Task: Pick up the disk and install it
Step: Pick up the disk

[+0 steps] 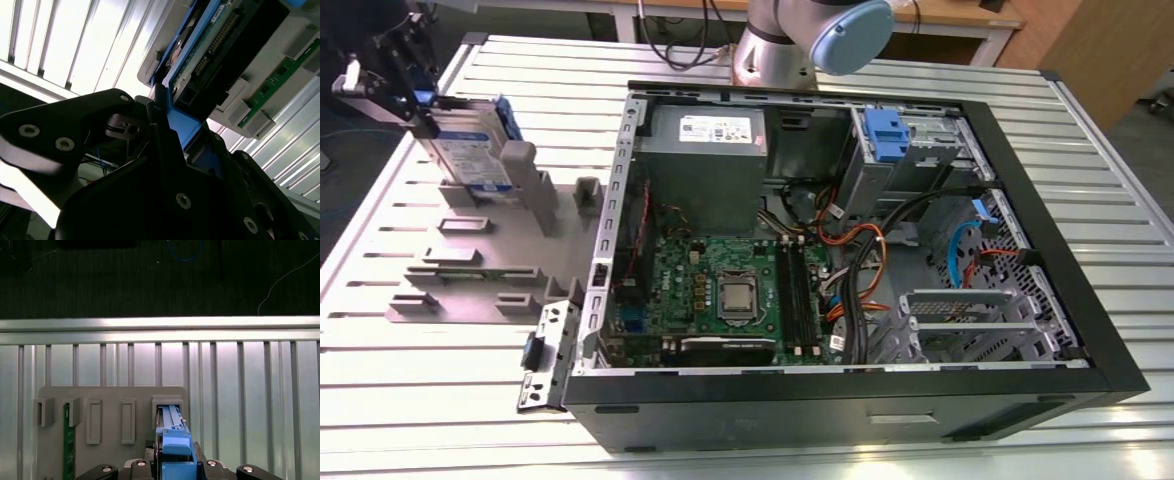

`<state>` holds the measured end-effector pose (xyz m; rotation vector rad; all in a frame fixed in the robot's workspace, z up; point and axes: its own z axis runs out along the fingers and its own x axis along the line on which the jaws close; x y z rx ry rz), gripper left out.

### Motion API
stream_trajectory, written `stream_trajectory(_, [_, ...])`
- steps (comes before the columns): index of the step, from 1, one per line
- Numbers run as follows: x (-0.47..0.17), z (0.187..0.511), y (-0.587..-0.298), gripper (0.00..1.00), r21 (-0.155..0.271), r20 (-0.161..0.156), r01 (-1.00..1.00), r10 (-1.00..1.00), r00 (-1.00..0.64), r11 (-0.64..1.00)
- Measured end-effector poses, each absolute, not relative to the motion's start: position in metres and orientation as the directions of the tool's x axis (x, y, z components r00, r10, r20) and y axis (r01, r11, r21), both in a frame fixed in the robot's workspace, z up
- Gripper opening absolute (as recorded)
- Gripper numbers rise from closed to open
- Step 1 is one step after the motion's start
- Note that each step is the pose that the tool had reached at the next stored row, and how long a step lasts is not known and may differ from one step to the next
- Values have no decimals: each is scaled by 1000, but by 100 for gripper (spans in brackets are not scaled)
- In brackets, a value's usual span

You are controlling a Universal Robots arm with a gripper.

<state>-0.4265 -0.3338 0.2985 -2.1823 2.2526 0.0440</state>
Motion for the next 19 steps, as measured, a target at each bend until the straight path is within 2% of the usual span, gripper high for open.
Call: stream_trajectory(19, [-427,304,-334,36,17,-23,-999,-999,-32,31])
